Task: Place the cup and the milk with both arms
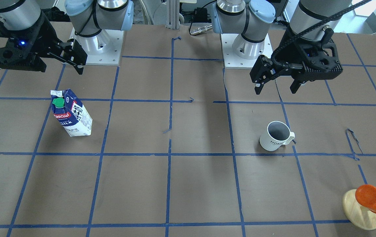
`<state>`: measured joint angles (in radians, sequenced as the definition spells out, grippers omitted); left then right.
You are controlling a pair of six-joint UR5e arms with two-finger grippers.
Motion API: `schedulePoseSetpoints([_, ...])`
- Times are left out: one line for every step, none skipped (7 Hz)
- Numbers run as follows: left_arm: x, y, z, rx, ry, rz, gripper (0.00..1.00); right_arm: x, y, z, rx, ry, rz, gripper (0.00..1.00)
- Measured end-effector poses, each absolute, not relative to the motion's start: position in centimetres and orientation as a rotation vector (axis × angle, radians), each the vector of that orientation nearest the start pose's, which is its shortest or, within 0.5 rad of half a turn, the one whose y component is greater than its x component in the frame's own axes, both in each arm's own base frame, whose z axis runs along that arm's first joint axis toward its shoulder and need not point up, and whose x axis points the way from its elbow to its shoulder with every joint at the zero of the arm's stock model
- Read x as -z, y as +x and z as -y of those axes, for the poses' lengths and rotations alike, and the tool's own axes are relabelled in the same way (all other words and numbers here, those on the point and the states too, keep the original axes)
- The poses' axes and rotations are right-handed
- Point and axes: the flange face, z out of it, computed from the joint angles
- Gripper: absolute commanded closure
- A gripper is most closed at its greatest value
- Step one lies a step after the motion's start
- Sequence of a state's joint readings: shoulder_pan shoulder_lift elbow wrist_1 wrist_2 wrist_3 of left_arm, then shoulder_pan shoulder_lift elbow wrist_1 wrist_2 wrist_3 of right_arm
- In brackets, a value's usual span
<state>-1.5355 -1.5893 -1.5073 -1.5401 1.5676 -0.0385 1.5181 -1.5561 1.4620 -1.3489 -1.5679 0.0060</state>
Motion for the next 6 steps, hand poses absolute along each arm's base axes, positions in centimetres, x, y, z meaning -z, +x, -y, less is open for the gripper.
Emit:
schedulePoseSetpoints([-50.6, -11.6, 50.9, 0.099, -0.116, -3.142, 0.00, -51.2, 10.8, 48.9, -0.202, 0.096, -3.127, 0.00])
schedulePoseSetpoints([-49.8, -11.6, 50.7, 0.077, -0.117, -3.143, 0.00, -51.1, 10.8, 48.9, -0.207, 0.097, -3.127, 0.00])
schedulePoseSetpoints([-49.1, -11.5, 50.6, 0.061, -0.119, -3.141, 0.00, -51.0, 10.8, 48.8, -0.215, 0.097, -3.127, 0.00])
schedulePoseSetpoints([-48.5, -11.5, 50.3, 0.040, -0.120, -3.137, 0.00, -50.9, 10.7, 48.8, -0.218, 0.093, -3.128, 0.00])
schedulePoseSetpoints([-47.2, -11.4, 49.8, 0.000, -0.108, -3.136, 0.00, -50.9, 10.5, 48.9, -0.216, 0.091, -3.129, 0.00])
schedulePoseSetpoints([-44.9, -11.3, 49.4, -0.059, -0.088, -3.137, 0.00, -50.9, 10.0, 49.0, -0.213, 0.093, -3.130, 0.00])
